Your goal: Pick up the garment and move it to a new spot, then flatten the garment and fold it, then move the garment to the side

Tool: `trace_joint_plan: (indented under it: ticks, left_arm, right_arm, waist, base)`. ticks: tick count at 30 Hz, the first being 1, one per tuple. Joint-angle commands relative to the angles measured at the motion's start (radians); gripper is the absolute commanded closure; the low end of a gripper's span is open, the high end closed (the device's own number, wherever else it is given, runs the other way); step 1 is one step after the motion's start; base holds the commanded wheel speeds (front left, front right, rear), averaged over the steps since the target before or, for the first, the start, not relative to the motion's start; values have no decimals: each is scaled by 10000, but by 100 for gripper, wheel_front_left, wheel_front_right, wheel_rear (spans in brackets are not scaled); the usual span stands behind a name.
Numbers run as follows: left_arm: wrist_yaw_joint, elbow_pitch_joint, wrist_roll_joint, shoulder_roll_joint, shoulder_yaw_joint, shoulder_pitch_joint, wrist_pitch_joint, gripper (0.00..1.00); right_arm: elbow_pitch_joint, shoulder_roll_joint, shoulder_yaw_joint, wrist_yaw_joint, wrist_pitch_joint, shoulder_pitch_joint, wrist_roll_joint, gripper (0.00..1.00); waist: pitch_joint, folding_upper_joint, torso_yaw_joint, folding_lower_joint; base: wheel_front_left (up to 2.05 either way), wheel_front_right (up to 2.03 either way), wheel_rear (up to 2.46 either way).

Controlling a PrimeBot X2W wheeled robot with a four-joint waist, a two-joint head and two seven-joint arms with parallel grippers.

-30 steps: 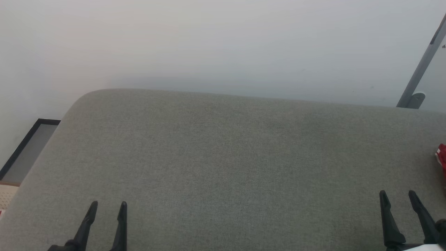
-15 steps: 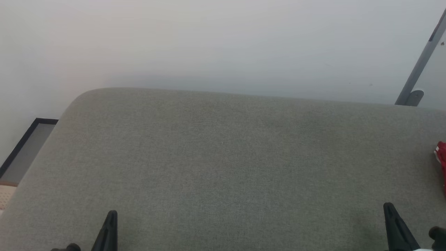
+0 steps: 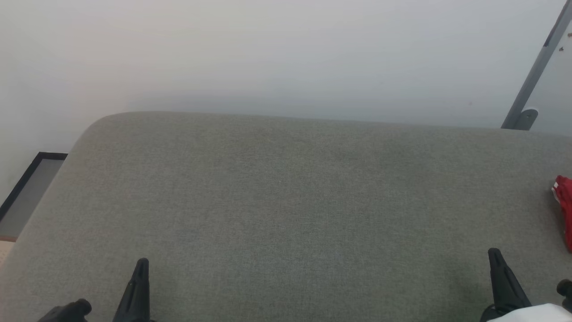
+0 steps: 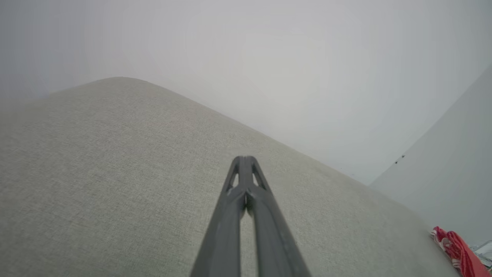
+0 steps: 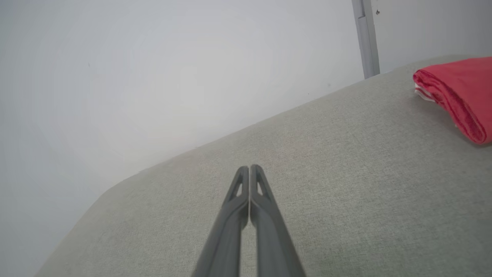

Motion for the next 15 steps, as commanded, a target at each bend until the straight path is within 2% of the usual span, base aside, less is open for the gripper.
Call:
trace_joint_plan:
  ticks: [1,15]
  left_arm:
    - [-4,-49,-421,17,14,-342,87,100]
    - [-8,292,-2450,-58,30,-862,591,100]
  right_arm:
    - [-42,-35,-6,-3,80,-290,391,100]
    - [286,69,33,-4,481,-785,2346,100]
  waist:
    - [11,-1,-16,0]
    - [117,-1,-184,0]
  base:
    - [0,0,0]
    - [0,0,0]
